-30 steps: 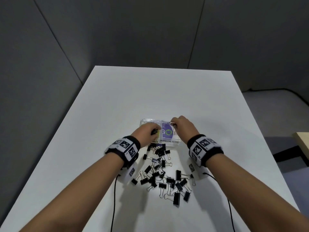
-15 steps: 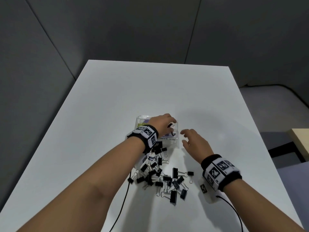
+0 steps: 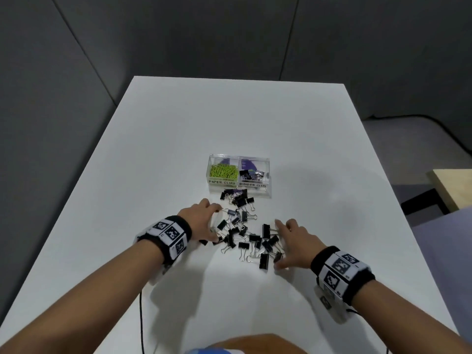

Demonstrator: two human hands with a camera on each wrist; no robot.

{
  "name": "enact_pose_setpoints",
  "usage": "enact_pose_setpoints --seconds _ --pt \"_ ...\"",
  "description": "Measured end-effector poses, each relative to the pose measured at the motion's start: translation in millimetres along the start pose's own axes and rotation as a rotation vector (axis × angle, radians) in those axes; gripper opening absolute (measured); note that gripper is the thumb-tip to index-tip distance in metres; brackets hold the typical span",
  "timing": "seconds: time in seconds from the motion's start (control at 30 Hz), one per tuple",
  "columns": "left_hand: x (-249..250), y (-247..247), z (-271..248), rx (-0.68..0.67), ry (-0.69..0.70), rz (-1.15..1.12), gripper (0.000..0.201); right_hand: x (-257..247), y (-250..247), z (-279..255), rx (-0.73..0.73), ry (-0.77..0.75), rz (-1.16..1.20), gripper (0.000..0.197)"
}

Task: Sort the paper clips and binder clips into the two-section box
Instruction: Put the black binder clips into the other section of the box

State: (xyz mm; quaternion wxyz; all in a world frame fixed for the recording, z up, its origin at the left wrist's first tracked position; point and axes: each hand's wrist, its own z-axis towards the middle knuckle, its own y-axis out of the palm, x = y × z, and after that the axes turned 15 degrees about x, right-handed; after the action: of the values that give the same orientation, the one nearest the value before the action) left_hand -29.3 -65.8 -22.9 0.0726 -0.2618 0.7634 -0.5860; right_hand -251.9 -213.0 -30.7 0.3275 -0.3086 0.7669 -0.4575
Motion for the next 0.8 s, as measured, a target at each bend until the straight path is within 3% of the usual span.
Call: enact_pose_setpoints --seconds 0.13,0.33,0.43,0.63,0.8 --pt "0.6 19.6 -11.4 0.005 -0.104 -0.193 0.089 -8.9 9.6 -0.4 0.059 0.033 0.062 0.099" --pt "23.7 33.3 -11.9 0.138 -0.204 -0.446 0.067 -18.9 12.2 11.7 0.091 0.061 0.173 0.079" --pt "32.3 34.3 -10.5 0.159 -0.202 -0.447 0.063 -21.1 10.1 19.2 0.108 0.061 0.211 0.065" --pt "42.7 38.9 -15.0 0.143 -0.216 -0.338 0.078 -20.0 10.5 26.0 0.104 0.079 0.243 0.051" --pt "51.1 40.0 -9.1 0.163 -0.225 -0.367 0.058 -19.1 8.6 31.5 0.076 0.084 0.226 0.045"
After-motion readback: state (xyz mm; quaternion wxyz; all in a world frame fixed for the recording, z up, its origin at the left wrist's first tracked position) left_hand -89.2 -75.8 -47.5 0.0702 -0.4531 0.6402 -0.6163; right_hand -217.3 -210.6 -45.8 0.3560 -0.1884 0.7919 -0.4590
